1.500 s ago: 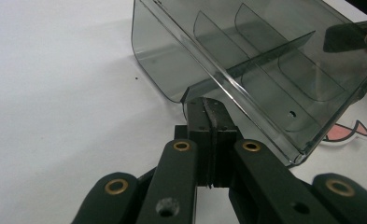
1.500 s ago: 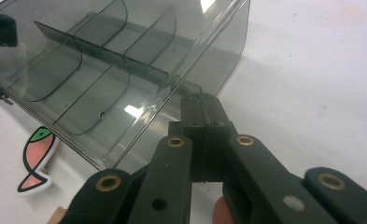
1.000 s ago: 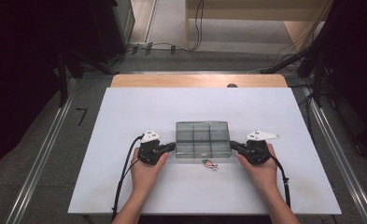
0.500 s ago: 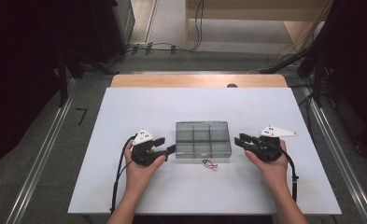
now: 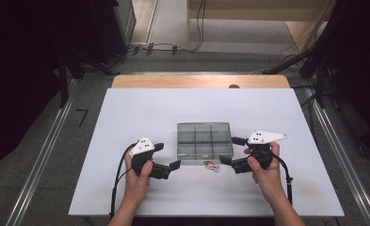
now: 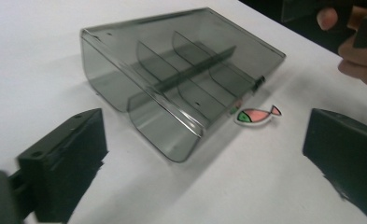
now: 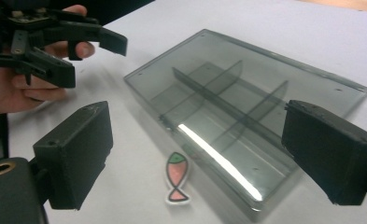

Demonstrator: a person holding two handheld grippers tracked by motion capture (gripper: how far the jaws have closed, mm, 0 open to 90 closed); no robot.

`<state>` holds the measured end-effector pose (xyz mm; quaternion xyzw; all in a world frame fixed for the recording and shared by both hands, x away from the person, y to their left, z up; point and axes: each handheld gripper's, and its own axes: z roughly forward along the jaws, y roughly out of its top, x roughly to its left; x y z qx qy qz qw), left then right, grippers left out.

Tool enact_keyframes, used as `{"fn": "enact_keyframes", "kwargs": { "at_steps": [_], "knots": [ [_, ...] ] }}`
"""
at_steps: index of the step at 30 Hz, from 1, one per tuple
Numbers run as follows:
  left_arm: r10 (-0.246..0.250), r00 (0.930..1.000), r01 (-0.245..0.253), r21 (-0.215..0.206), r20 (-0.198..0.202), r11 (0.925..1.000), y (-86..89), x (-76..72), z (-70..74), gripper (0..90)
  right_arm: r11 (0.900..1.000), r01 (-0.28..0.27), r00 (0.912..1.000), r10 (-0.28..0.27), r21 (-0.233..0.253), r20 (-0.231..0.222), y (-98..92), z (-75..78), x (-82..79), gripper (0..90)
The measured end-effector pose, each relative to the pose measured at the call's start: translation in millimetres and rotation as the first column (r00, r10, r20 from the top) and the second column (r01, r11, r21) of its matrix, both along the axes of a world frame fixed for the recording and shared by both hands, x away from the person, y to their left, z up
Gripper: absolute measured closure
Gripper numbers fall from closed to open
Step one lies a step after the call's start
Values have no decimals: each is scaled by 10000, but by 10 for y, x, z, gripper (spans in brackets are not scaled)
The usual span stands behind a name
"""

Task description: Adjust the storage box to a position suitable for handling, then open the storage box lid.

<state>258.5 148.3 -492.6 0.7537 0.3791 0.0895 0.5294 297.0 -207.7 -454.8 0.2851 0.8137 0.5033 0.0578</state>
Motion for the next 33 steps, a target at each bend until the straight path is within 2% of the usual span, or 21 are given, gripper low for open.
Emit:
{"fn": "enact_keyframes", "kwargs": {
  "at_steps": [4,10,11,13,15,16,18,20,21,22,23,24,25,26,28,30,33],
  "knots": [
    [-137,9999,136,76,79,9999,-8,-40,-7,0,9988,-480,9988,480,-63,21,89,-12,-53,7],
    [-70,9999,70,77,92,9999,29,-53,-31,0,9963,-841,9965,841,-148,-12,201,-18,-122,9],
    [-64,9999,63,89,95,9999,34,-53,-38,0,9950,-996,9950,994,-102,-107,234,-26,-142,41],
    [-88,9999,87,147,86,9999,41,-54,-43,0,9933,-1150,9932,1149,-58,-158,251,-31,-152,49],
    [-111,9999,110,152,95,9998,43,-57,-43,0,9914,-1304,9913,1302,-120,-209,296,-47,-166,116],
    [-127,9999,125,127,116,9998,42,-60,-43,0,9926,-1189,9927,1184,-262,-222,322,-54,-179,162],
    [-196,9997,194,130,129,9997,40,-65,-47,0,9927,-1141,9932,1131,-380,-272,358,-82,-190,295],
    [-207,9997,205,170,133,9996,40,-69,-53,0,9926,-1192,9919,1181,-223,-469,375,-125,-190,450],
    [-209,9997,206,163,131,9997,42,-68,-58,0,9927,-1172,9921,1157,-294,-487,385,-147,-191,504],
    [-203,9997,201,167,125,9997,48,-70,-64,0,9929,-1029,9941,1006,-602,-407,409,-196,-200,632],
    [-203,9997,201,167,125,9997,48,-70,-64,0,9929,-1029,9941,1006,-602,-407,409,-196,-200,632],
    [-206,9997,204,177,115,9996,50,-73,-65,0,9912,-1098,9935,1072,-742,-387,420,-233,-201,723],
    [-217,9997,215,169,122,9996,50,-74,-69,0,9912,-1098,9935,1072,-742,-387,420,-233,-201,723],
    [-217,9997,215,175,125,9996,50,-74,-70,0,9898,-1114,9934,1085,-884,-370,431,-272,-205,794],
    [-227,9997,225,166,126,9996,47,-72,-71,0,9894,-1079,9938,1046,-969,-388,437,-288,-211,826],
    [-216,9997,215,139,111,9997,39,-70,-76,0,9891,-836,9961,796,-1212,-376,446,-337,-211,873],
    [-211,9997,210,224,76,9995,28,-66,-88,0,9895,-639,9973,586,-1298,-443,443,-365,-203,874]
  ]
}}
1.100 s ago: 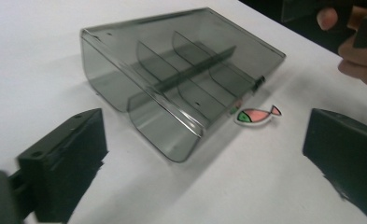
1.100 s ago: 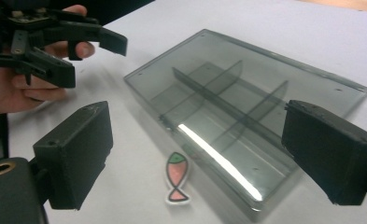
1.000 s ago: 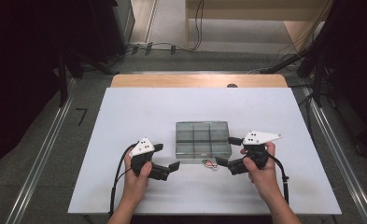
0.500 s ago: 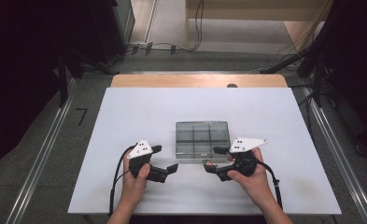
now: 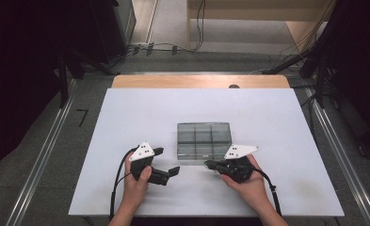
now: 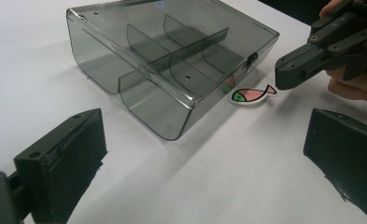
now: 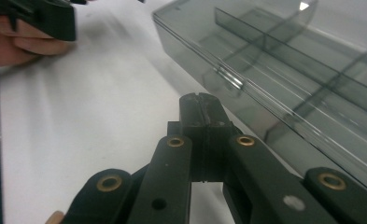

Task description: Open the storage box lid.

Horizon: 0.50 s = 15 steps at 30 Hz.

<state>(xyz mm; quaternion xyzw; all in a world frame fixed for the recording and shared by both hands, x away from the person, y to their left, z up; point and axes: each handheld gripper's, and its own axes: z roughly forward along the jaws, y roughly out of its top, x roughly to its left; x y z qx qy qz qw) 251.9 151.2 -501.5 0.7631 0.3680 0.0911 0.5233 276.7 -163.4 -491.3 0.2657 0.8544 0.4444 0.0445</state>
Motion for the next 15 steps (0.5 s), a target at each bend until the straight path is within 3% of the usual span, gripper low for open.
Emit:
{"fn": "enact_keyframes", "kwargs": {
  "at_steps": [5,15],
  "knots": [
    [-14,10000,14,17,-18,10000,-13,1,-9,0,9986,510,9986,-511,-125,-122,-1,-58,31,875],
    [85,10000,-85,28,-12,10000,-18,16,-20,0,9957,772,9968,-782,-511,-184,66,-133,66,876]
  ]
}}
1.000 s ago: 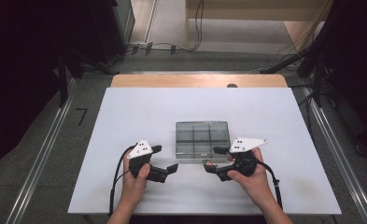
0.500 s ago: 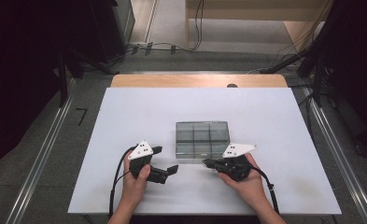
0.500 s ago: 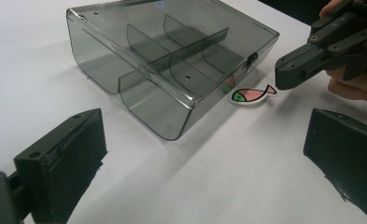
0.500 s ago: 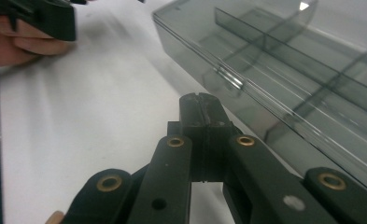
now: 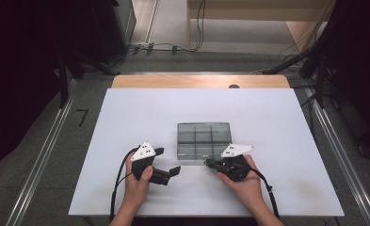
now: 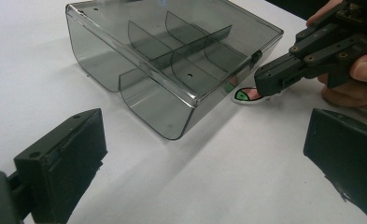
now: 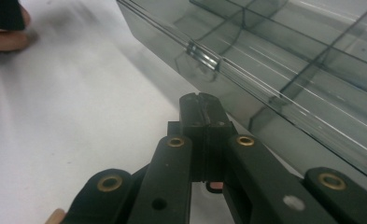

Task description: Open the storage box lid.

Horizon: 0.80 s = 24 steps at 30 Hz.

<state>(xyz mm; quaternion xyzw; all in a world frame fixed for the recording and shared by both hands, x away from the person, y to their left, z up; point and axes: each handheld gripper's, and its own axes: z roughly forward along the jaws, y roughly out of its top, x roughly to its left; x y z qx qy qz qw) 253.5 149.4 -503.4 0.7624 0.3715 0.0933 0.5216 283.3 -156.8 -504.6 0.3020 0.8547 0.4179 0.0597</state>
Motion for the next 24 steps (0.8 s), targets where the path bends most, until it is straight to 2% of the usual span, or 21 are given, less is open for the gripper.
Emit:
{"fn": "enact_keyframes", "kwargs": {
  "at_steps": [8,20,24],
  "knots": [
    [18,10000,-18,-2,7,10000,-4,15,-12,0,9998,159,9999,-158,-133,69,38,-16,11,876],
    [18,10000,-18,128,-12,9999,-29,19,-31,0,9996,127,9997,-132,243,214,31,0,17,876],
    [11,10000,-11,133,-5,9999,-30,19,-32,0,9997,71,9997,-76,230,217,21,8,17,876]
  ]
}}
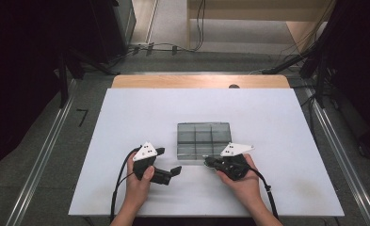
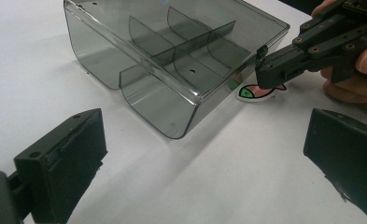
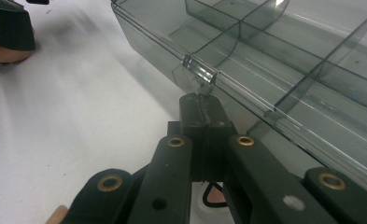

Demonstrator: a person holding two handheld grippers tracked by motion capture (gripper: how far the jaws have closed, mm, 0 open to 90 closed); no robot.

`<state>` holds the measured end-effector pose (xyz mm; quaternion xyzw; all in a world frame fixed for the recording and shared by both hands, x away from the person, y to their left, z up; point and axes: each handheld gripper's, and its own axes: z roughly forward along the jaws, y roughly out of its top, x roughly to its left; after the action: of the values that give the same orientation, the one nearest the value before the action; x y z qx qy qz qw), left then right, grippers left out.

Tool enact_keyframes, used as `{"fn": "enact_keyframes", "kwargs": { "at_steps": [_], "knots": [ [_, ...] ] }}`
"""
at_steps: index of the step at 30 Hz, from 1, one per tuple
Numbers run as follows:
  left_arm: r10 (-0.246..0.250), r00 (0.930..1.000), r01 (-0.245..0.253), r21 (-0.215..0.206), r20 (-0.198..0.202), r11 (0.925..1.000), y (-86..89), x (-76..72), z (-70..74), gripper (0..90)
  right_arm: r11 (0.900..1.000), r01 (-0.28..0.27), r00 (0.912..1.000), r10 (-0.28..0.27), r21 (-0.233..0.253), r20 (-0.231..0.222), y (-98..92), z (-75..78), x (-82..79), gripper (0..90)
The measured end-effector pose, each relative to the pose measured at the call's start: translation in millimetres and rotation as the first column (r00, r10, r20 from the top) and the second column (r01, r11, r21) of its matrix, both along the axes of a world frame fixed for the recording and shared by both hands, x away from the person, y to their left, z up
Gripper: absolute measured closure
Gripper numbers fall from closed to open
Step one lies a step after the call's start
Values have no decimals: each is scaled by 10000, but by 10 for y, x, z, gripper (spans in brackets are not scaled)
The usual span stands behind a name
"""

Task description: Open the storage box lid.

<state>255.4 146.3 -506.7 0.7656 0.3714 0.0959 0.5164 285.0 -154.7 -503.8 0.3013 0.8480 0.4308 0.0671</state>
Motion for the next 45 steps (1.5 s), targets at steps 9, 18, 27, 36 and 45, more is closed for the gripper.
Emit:
{"fn": "enact_keyframes", "kwargs": {
  "at_steps": [9,18,27,36,45],
  "knots": [
    [3,10000,-3,1,-29,10000,-6,-1,0,0,9999,-149,9998,149,31,89,0,13,-9,876],
    [4,10000,-4,-41,-50,10000,1,3,2,0,9996,-189,9996,185,214,204,-2,65,-20,876],
    [99,9999,-100,-135,-69,9999,14,9,9,14,9996,-129,9994,121,262,324,14,115,-25,876],
    [189,9998,-189,-134,-31,9997,14,19,49,43,9991,-72,9989,52,426,471,9,190,-14,876],
    [452,9990,-452,-36,59,9990,-20,37,119,133,9984,-39,9981,4,567,624,17,271,7,876]
  ]
}}
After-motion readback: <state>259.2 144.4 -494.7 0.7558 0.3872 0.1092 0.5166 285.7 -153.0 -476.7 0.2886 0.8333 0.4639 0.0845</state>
